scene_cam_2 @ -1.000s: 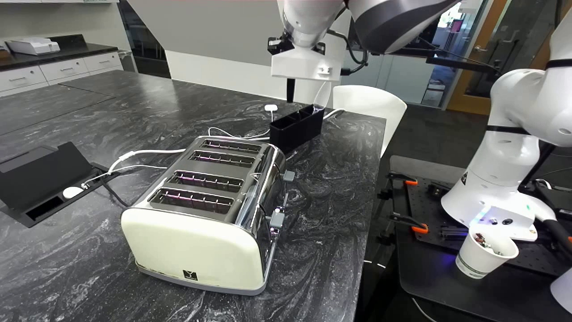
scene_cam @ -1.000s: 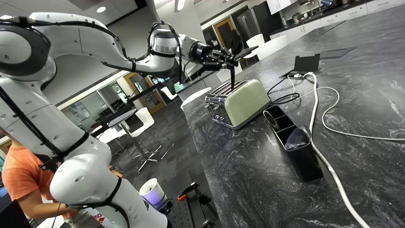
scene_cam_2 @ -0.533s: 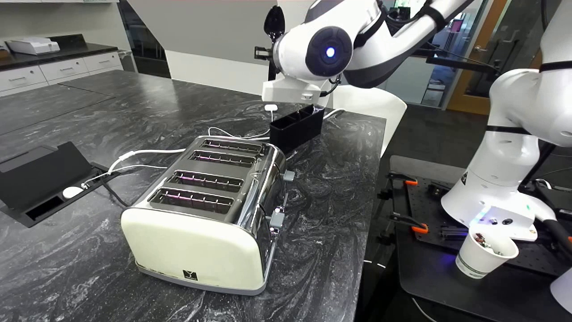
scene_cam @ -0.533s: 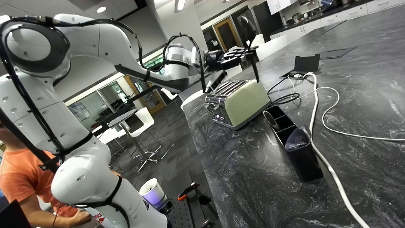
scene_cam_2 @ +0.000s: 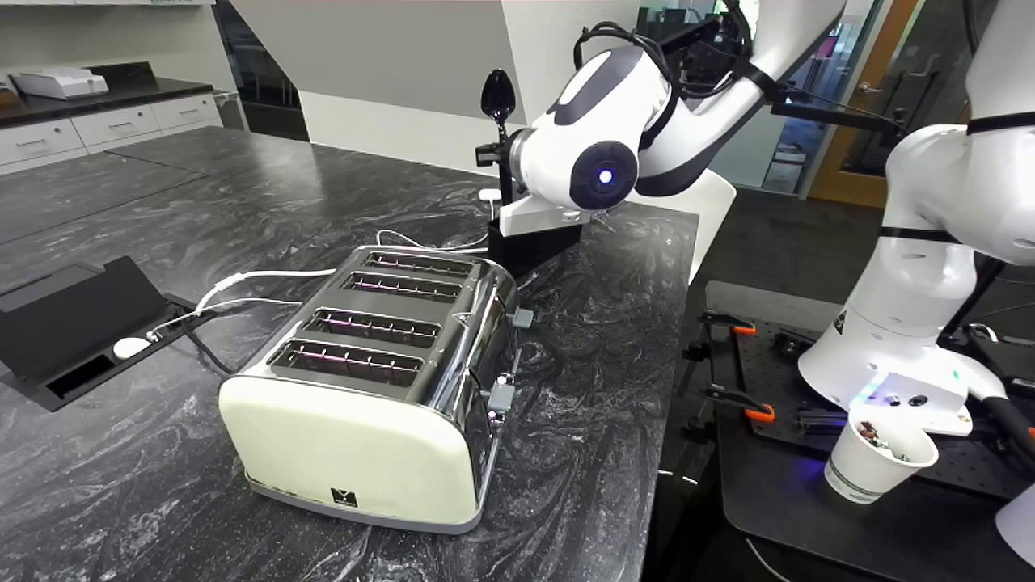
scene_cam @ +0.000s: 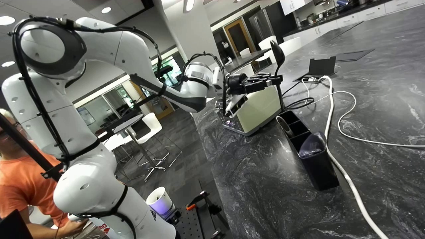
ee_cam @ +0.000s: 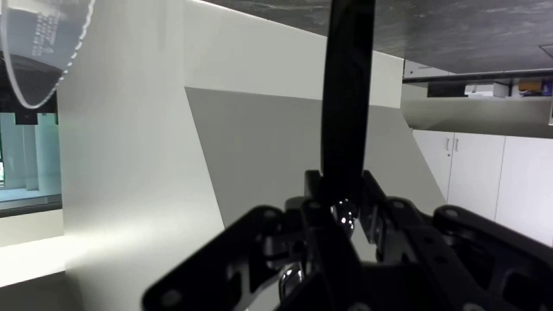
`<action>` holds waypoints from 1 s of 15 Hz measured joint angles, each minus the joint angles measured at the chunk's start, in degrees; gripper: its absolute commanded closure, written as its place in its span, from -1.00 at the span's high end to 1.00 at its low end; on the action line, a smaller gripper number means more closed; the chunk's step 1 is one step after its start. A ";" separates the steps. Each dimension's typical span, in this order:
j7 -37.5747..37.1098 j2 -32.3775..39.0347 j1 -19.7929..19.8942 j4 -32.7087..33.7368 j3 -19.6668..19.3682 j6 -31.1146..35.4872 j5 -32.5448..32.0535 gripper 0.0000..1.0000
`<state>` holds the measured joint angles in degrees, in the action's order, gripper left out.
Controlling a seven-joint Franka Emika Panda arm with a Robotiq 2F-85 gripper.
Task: Pick the black spoon on the counter and put it in the cutlery holder
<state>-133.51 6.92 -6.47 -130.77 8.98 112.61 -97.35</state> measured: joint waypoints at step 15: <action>-8.87 1.05 -0.22 -2.73 -0.40 -0.11 0.13 -0.89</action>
<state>-142.38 7.97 -6.69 -133.50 8.58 112.50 -97.22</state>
